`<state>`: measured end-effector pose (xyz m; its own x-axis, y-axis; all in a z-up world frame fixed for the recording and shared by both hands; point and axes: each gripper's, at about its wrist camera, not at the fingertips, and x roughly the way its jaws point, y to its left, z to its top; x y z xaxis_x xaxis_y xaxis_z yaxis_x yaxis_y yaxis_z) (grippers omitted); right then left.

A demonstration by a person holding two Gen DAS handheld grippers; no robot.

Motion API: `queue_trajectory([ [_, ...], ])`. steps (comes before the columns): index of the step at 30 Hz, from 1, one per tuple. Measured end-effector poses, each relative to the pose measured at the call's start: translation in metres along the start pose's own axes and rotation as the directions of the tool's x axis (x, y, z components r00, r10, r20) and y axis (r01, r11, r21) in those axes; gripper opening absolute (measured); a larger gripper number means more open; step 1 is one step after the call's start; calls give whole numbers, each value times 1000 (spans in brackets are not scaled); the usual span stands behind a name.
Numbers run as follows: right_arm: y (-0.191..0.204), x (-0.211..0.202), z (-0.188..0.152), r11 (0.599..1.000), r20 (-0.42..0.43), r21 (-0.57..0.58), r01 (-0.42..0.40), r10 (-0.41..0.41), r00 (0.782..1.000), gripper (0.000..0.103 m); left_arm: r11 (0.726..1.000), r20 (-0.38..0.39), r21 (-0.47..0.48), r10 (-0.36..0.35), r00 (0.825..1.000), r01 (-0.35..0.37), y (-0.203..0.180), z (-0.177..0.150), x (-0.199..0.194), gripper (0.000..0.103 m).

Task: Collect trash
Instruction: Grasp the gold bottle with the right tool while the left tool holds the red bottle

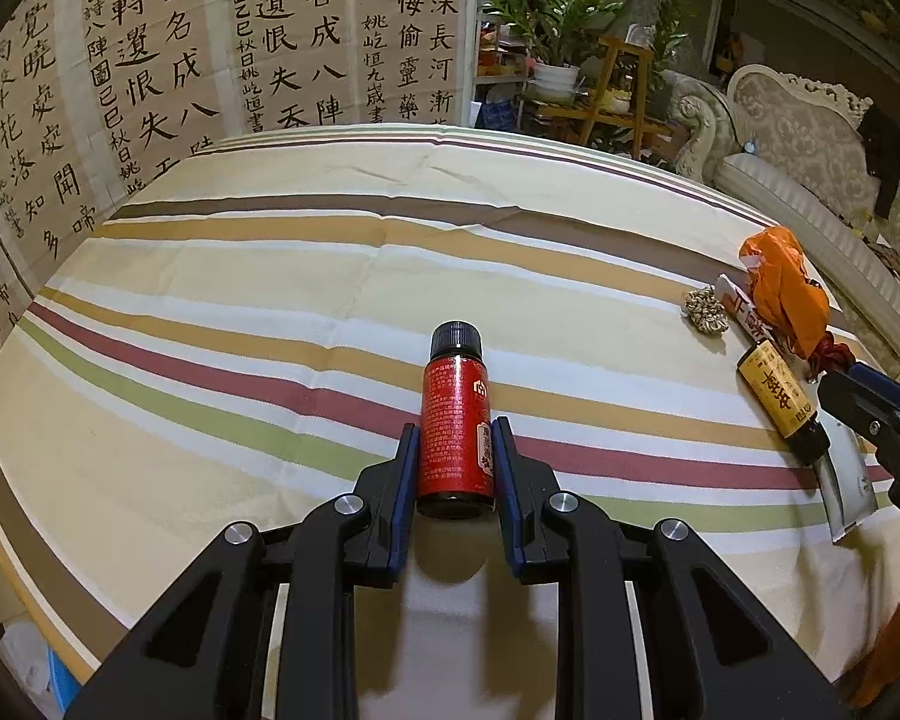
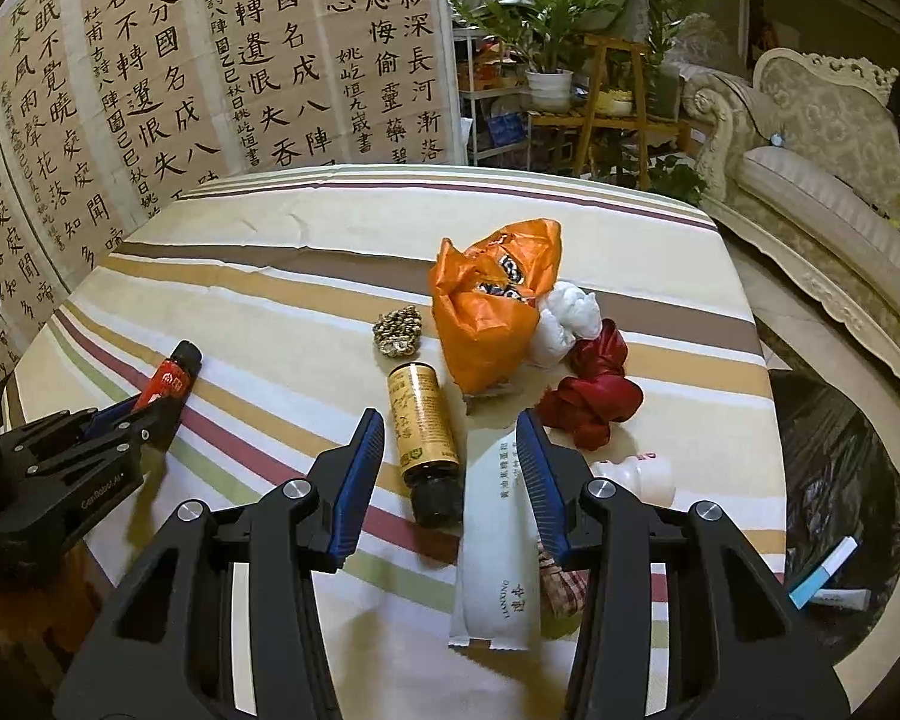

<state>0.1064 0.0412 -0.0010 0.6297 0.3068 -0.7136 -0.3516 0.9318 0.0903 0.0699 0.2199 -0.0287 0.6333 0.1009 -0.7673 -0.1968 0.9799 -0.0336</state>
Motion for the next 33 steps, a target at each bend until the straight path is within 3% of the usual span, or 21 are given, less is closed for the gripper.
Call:
queue_trajectory([
  [18, 5, -9, 7, 1000, 31, -13, -6, 6, 1000, 44, 999, 18, -24, 26, 999, -26, 22, 1, -7, 25],
  [21, 10, -5, 6, 1000, 23, -23, -12, 12, 1000, 42, 999, 24, -37, 34, 999, -33, 30, 1, -11, 25],
  [23, 13, -1, 6, 999, 14, -26, -19, 19, 1000, 35, 998, 29, -50, 41, 999, -40, 35, 2, -13, 25],
  [33, 16, 24, 3, 999, -49, -24, -23, 21, 999, 27, 997, 26, -64, 46, 999, -44, 44, 2, -10, 25],
])
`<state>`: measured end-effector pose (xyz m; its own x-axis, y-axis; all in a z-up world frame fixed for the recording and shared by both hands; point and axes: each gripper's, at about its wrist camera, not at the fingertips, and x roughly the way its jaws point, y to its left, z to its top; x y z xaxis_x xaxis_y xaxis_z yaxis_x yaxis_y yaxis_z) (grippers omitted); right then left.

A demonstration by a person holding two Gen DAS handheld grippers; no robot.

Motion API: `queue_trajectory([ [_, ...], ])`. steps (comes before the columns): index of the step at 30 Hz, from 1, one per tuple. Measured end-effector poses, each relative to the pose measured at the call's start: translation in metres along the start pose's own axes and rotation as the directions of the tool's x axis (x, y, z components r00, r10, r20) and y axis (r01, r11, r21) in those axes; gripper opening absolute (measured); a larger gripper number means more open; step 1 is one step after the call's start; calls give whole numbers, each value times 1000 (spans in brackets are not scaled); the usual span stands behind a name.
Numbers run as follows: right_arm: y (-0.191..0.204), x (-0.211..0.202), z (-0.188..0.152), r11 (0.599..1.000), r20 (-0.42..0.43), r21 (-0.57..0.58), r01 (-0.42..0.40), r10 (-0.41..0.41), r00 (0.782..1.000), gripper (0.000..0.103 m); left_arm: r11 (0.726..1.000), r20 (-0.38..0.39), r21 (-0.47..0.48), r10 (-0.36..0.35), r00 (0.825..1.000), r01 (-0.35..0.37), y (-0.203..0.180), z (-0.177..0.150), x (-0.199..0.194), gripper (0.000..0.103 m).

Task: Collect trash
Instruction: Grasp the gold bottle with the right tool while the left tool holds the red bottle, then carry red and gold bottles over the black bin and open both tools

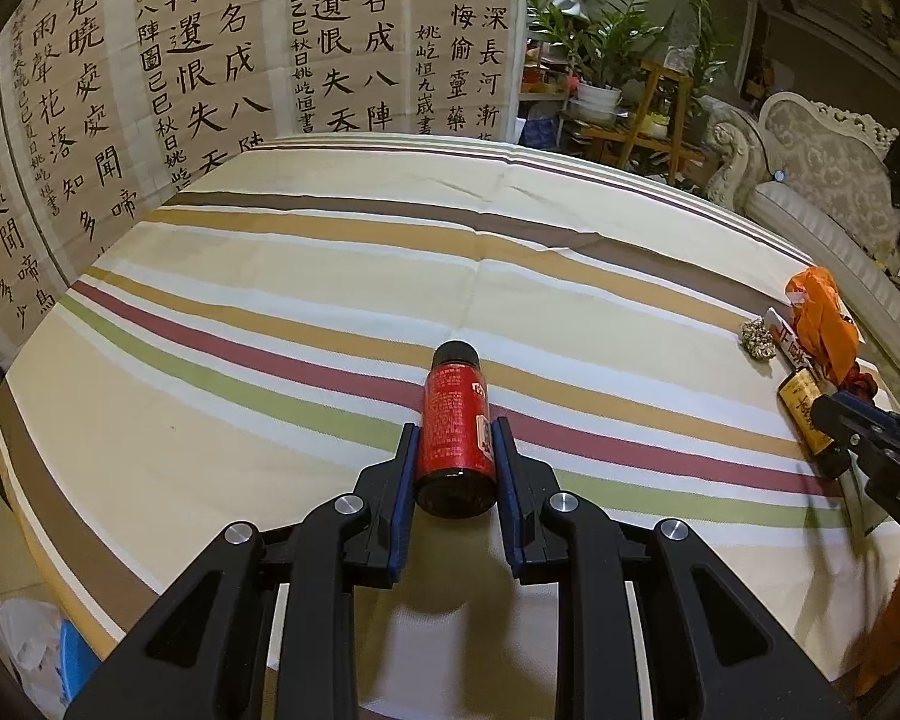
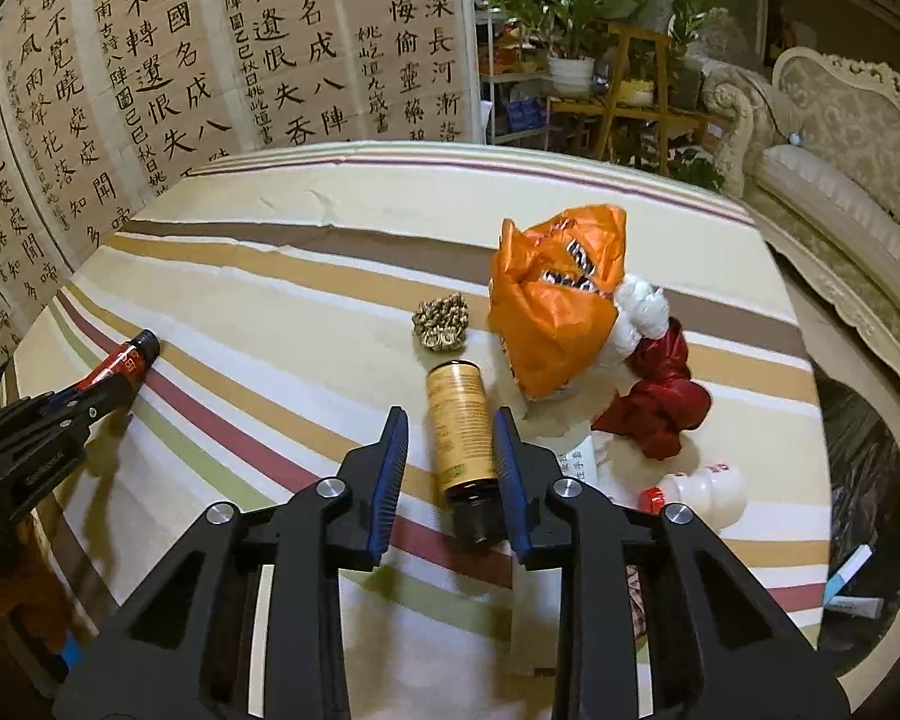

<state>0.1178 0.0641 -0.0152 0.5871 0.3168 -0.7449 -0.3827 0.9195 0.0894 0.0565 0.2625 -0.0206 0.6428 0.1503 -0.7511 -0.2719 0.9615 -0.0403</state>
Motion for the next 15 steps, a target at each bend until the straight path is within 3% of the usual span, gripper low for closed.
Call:
queue_trajectory([
  [8, -1, 14, -4, 1000, -44, -2, 5, -5, 999, 23, 1000, 1, 2, -10, 1000, 10, -3, -1, 0, 25],
  [15, 3, 6, -5, 1000, -11, -17, 9, -9, 1000, 23, 1000, 2, 7, -20, 1000, 19, -9, -2, -3, 25],
])
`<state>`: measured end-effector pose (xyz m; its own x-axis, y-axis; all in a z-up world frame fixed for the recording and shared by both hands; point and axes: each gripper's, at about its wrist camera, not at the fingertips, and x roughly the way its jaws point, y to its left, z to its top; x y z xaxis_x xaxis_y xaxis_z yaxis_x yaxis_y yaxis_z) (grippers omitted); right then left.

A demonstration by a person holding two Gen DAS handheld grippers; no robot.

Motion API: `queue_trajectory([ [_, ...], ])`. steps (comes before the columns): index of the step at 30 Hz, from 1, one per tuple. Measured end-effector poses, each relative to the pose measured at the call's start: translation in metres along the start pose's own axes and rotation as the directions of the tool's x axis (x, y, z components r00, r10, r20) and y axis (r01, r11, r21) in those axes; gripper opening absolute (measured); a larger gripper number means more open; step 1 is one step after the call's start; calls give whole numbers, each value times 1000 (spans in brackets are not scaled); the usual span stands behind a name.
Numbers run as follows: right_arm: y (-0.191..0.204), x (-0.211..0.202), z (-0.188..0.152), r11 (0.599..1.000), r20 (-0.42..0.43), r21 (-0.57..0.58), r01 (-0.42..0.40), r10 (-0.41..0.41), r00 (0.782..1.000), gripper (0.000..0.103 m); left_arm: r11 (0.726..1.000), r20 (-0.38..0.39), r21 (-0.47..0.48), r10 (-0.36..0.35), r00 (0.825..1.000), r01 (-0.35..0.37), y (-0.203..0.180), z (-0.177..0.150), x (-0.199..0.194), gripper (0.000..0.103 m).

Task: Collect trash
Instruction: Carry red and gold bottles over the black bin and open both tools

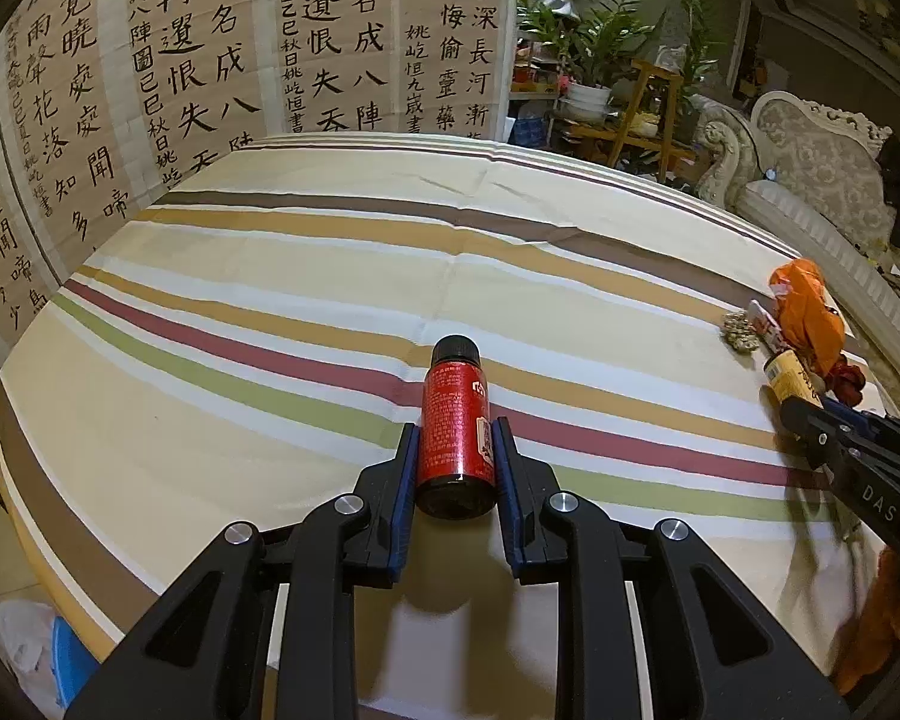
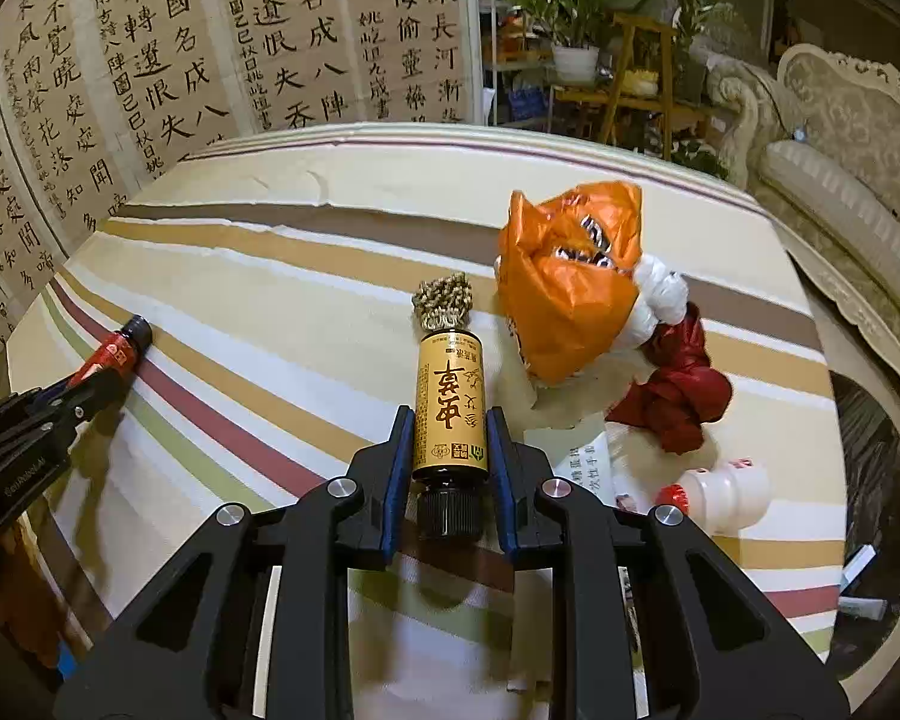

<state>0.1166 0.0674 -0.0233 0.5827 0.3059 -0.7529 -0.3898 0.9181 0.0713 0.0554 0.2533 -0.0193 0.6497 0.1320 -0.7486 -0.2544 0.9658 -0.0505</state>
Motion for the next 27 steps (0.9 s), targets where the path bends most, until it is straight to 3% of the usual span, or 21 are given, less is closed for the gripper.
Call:
queue_trajectory([
  [10, -13, -43, -10, 1000, 77, 18, -6, 5, 997, 23, 998, 30, 25, -54, 998, 53, -30, -6, -19, 25],
  [18, -61, -79, -29, 993, 123, 97, 61, -73, 990, 23, 989, 37, 67, -132, 991, 130, -79, -16, -35, 25],
  [27, -127, -109, -60, 970, 141, 209, 120, -152, 978, 23, 961, 48, 178, -223, 974, 211, -157, -28, -56, 25],
])
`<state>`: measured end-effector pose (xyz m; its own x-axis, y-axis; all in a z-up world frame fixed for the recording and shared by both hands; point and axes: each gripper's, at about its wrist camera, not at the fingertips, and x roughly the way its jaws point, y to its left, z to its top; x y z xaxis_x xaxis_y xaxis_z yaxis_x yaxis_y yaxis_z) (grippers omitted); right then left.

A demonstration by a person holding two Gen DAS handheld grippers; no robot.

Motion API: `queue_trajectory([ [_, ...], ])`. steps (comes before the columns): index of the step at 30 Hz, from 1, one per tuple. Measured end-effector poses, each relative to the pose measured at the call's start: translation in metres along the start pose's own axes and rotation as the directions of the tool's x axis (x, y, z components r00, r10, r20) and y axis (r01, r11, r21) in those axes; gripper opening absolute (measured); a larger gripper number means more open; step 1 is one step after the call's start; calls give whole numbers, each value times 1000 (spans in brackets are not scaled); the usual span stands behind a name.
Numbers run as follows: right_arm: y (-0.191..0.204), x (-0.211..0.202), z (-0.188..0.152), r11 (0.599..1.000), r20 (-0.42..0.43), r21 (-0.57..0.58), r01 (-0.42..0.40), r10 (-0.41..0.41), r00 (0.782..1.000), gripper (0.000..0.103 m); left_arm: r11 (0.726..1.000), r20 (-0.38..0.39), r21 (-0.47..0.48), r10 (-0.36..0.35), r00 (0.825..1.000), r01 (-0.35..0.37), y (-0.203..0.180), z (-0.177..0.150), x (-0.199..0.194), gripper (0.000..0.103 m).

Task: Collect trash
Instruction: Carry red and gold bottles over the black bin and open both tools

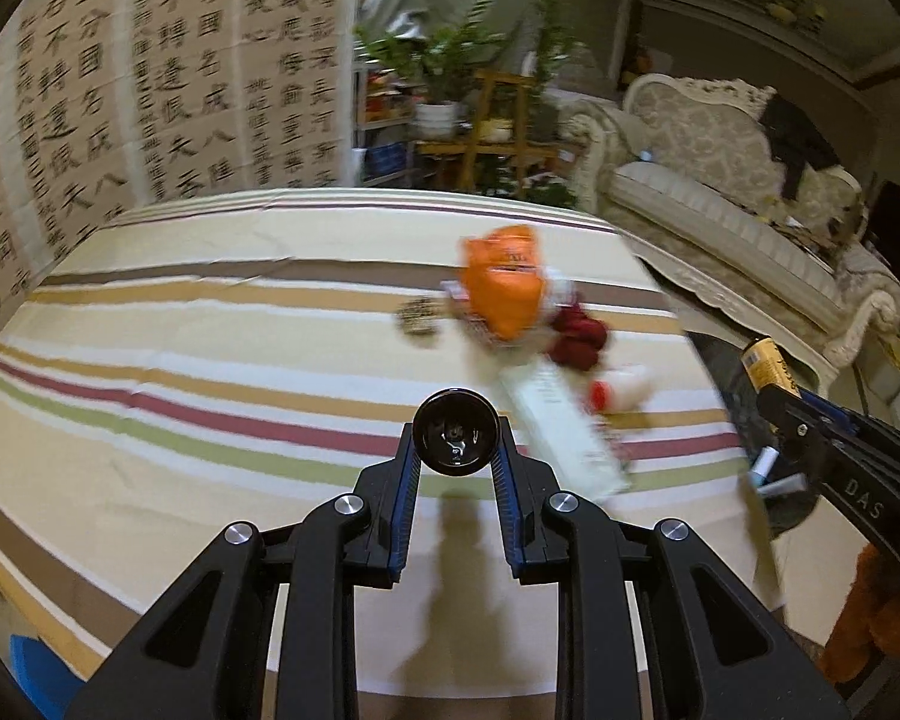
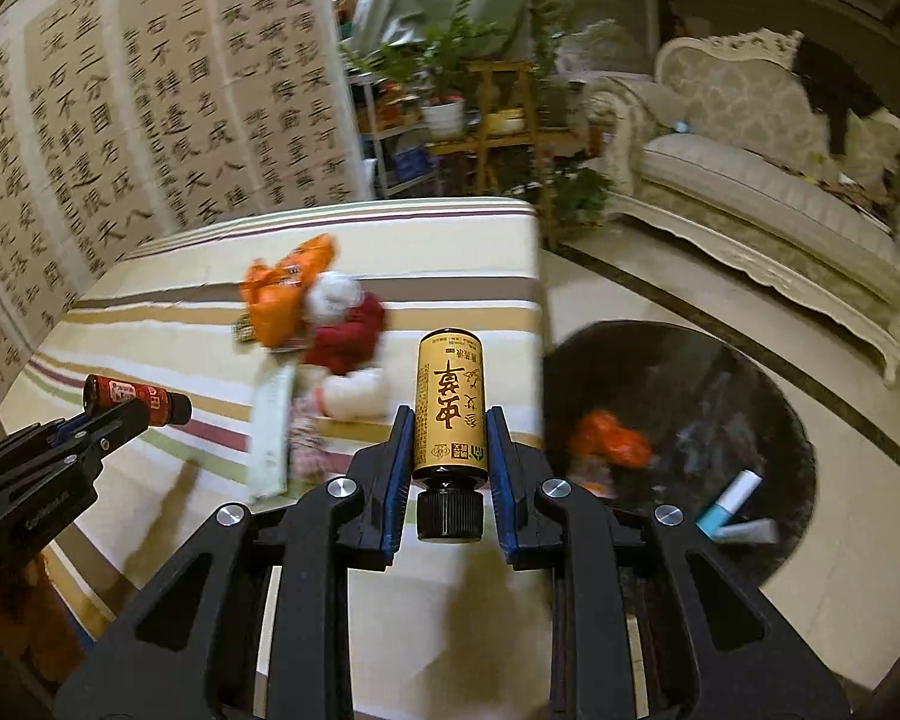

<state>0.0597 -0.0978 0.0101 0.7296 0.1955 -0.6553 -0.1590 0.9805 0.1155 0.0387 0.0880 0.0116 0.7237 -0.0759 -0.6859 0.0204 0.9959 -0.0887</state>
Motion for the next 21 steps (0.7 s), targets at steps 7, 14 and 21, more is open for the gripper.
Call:
queue_trajectory([
  [7, -51, -12, -10, 995, 18, 76, 65, -67, 998, 23, 995, -11, 68, -70, 998, 70, -56, 1, 7, 25],
  [14, -91, -14, -15, 984, 24, 127, 122, -126, 992, 23, 983, -18, 140, -116, 993, 117, -104, 5, 20, 25],
  [21, -116, -5, -19, 976, 11, 158, 148, -151, 988, 23, 973, -31, 188, -133, 991, 137, -141, 10, 40, 25],
])
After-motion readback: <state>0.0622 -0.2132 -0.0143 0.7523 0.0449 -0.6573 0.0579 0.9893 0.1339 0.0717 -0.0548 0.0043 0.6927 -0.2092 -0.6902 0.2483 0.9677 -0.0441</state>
